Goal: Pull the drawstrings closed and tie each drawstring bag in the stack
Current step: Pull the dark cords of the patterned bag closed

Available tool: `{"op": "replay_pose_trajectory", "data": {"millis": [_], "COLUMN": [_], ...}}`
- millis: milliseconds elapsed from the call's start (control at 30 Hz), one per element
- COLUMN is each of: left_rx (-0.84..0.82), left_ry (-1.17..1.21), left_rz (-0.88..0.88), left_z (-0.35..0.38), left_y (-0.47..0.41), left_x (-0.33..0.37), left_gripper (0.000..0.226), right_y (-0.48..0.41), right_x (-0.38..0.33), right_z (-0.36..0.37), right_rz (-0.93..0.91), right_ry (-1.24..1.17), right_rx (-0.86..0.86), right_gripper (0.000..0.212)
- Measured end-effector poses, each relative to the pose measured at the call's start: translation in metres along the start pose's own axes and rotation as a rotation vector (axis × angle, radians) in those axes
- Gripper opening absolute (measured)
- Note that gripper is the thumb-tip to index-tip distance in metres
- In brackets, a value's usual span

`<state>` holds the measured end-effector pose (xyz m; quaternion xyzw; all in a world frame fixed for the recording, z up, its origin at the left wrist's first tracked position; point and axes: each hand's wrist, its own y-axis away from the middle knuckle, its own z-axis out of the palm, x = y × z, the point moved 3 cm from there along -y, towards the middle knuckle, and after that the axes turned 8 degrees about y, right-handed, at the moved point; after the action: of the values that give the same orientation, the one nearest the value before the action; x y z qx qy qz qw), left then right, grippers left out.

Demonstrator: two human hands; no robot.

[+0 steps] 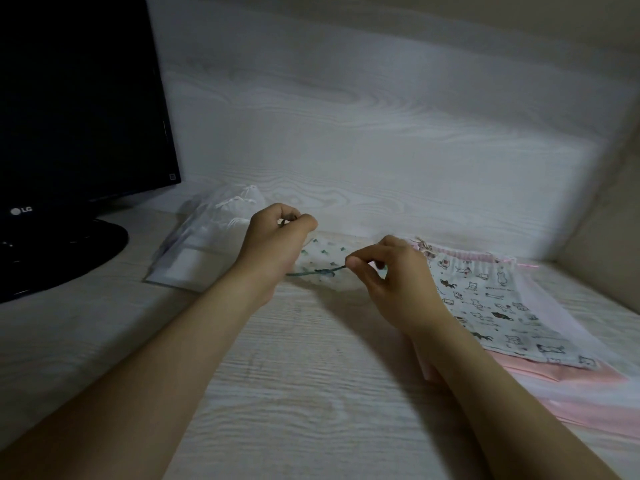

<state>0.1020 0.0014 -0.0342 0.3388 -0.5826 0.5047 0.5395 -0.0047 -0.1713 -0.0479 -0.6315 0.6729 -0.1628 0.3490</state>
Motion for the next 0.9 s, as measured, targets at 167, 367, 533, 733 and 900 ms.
{"op": "replay_pose_trajectory", "data": {"millis": [167,367,533,733,900], "left_rx": [-0.041,-0.193,-0.301,-0.317,-0.272], "left_ry": [-0.332,-0.641,-0.720,-0.748,-0.597], "left_rz": [0.152,0.332,0.363,0.396,0.290], "left_z": [-0.006,-0.007,-0.003,-0.002,-0.001], "left_y": [0.001,0.002,0.002,-0.001,-0.001], "left_x": [-0.001,-0.005,-0.011,-0.018,-0.017], "left_gripper": [0.034,0.039,0.025,0.016,0.019], "right_y": [-0.001,-0.001,0.000,0.001,0.001], "right_x": [0.010,0.019,0.014,0.011,0.004], "right_z": [-0.003,-0.002,0.003,0.005,0.003], "right_rz": [0.078,0.126,0.107,0.171,0.152], "right_ry": [0.125,0.179,0.083,0.011,-0.003], "right_rx": [0.121,0.158,0.035,-0.043,-0.004], "right_gripper": [0.016,0.020,0.013,0.018,0.025]}}
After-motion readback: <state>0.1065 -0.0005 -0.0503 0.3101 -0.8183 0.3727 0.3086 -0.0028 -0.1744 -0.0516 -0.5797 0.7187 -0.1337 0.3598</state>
